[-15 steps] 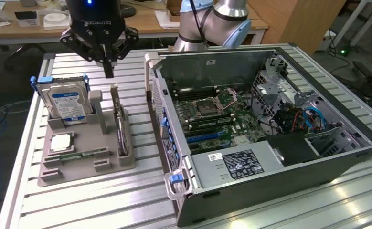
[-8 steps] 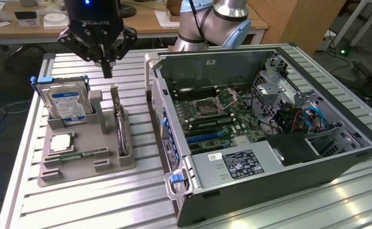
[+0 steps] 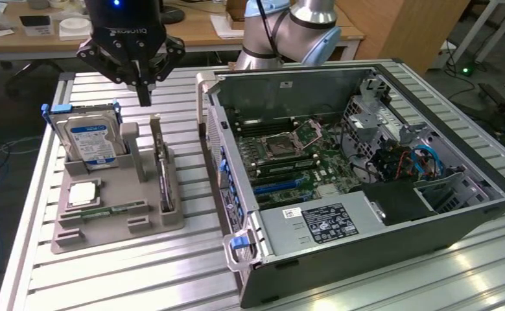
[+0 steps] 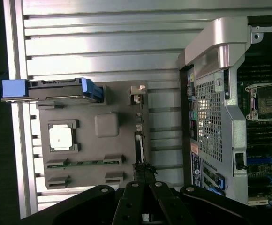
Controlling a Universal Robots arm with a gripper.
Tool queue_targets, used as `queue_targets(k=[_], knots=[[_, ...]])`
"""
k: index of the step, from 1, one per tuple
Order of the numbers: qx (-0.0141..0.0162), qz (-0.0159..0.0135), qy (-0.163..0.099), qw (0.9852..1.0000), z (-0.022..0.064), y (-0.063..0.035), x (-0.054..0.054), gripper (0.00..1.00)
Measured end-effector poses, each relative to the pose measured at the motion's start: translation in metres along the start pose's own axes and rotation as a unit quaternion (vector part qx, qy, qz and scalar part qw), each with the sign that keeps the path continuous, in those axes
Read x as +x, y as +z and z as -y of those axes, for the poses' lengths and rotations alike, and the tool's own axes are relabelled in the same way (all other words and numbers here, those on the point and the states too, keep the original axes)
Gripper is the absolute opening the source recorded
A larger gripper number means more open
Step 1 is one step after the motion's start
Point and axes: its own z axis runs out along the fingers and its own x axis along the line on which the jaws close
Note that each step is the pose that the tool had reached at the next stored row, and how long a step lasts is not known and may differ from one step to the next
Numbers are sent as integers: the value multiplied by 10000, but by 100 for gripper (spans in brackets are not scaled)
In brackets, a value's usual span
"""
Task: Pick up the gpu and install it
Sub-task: 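Pick up the gpu and move the gpu toward the slot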
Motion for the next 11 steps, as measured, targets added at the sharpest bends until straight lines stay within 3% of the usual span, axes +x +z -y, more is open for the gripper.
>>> queue_targets(k=[4,6,8,11], knots=[[0,0,0,10000,0,0,4,11],[0,0,0,10000,0,0,6,17],[0,0,0,10000,1,-1,8,29],[0,0,0,10000,1,0,11,35]])
